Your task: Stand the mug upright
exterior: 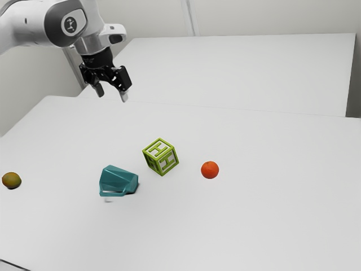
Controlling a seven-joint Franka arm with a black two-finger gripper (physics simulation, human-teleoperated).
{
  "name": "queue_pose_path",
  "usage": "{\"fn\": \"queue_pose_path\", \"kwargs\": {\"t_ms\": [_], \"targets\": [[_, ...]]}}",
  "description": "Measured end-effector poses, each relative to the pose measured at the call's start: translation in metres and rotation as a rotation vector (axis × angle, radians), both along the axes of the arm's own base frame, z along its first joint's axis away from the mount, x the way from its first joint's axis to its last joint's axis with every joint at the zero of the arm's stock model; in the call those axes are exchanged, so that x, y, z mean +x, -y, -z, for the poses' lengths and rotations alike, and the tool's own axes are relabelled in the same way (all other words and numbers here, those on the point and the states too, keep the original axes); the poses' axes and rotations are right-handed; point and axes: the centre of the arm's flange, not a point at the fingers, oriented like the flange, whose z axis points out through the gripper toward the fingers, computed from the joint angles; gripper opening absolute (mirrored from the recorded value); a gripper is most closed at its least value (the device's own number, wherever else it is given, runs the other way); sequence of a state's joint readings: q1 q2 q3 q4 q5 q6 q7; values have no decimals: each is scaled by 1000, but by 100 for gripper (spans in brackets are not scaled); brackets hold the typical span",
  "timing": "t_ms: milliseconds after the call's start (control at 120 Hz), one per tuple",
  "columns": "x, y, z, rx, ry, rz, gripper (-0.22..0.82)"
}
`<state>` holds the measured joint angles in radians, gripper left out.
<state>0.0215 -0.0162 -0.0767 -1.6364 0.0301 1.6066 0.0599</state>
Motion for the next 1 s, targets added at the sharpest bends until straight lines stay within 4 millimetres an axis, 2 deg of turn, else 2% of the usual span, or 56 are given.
{"fn": "queue_pose_path", "kwargs": {"t_ms": [142,300,425,633,1000], "targets": [[-1,0,0,1,-1,0,58],[-11,-2,-6,3,7,-3,58],[-16,-12,-5,3,3,-19,58],[-21,-62,9,-9,-29,-102,58],[-52,-149,64,-189,-107,-265,58]]}}
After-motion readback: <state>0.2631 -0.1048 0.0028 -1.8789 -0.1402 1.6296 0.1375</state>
